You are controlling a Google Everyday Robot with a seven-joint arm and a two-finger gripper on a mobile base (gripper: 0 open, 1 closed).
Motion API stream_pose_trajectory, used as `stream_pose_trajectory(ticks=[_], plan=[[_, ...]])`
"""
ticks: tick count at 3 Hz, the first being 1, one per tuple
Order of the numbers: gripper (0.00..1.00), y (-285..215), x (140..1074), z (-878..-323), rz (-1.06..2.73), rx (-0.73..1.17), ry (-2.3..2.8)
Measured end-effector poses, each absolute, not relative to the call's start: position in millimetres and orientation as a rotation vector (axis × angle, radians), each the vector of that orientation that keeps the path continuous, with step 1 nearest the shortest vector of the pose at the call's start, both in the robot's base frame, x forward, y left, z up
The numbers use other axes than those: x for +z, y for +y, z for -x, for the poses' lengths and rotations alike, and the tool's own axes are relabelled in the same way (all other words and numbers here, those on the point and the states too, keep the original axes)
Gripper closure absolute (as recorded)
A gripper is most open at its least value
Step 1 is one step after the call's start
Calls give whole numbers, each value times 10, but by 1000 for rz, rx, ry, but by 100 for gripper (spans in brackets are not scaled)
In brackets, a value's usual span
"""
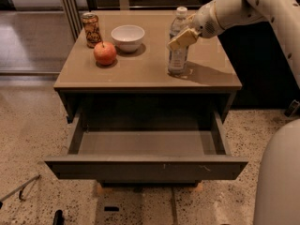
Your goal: Place blue plastic bottle into top drawer
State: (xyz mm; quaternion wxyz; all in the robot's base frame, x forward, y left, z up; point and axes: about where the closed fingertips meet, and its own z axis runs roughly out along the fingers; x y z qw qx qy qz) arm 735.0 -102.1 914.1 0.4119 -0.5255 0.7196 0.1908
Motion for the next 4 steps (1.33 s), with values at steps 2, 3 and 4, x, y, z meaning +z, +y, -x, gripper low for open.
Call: stream_pose_trajectory(ticks=[2,3,4], plan=[[100,-1026,9155,-7239,1343,518,1776],[100,-1075,9279,-6846,1355,581,1742],[100,-1082,9361,-6387,1363,629,1756]])
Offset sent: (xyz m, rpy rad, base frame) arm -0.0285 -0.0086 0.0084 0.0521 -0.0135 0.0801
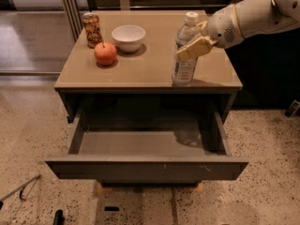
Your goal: Place blue plastic bottle into top drawer
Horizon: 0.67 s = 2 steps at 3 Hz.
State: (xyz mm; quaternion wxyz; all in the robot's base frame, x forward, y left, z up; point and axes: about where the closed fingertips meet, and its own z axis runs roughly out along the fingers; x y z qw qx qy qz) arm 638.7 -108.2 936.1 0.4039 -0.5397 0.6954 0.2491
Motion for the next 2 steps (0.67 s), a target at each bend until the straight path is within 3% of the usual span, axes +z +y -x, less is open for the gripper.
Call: stream_pose_trajectory(ticks=[2], plan=[[100,-1026,9279,-6165,1406,560,1745]])
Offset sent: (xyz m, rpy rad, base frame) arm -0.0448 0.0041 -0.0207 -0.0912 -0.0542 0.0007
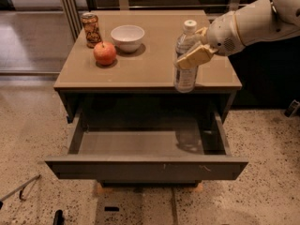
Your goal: Place blue plastic bottle into top drawer
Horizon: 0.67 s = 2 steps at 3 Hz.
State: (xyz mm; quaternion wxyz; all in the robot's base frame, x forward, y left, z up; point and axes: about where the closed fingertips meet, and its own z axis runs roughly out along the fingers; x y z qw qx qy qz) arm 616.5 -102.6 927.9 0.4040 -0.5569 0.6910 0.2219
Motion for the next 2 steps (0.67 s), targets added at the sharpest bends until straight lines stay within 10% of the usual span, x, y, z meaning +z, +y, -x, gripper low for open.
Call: stream_pose_trajectory(ticks=[2], plan=[[100,-1012,8880,-5611,1418,543,1786]])
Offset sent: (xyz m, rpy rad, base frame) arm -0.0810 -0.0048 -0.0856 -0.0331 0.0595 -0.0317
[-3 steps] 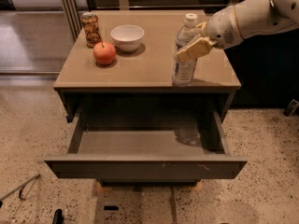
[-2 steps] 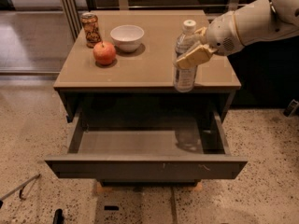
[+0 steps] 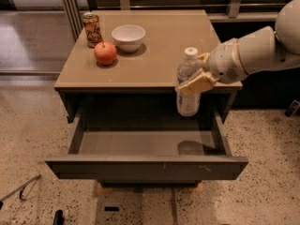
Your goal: Place blue plastic bottle into top drawer
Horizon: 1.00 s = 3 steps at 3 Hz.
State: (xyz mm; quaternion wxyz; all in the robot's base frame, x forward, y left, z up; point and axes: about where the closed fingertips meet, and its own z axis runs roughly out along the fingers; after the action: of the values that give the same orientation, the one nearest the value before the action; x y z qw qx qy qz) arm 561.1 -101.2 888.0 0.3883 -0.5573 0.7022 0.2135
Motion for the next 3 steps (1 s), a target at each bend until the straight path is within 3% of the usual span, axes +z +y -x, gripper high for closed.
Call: stream_pose_trajectory(ticks=[3], plan=[[100,-1047,7718,-5620,1302,765,1706]])
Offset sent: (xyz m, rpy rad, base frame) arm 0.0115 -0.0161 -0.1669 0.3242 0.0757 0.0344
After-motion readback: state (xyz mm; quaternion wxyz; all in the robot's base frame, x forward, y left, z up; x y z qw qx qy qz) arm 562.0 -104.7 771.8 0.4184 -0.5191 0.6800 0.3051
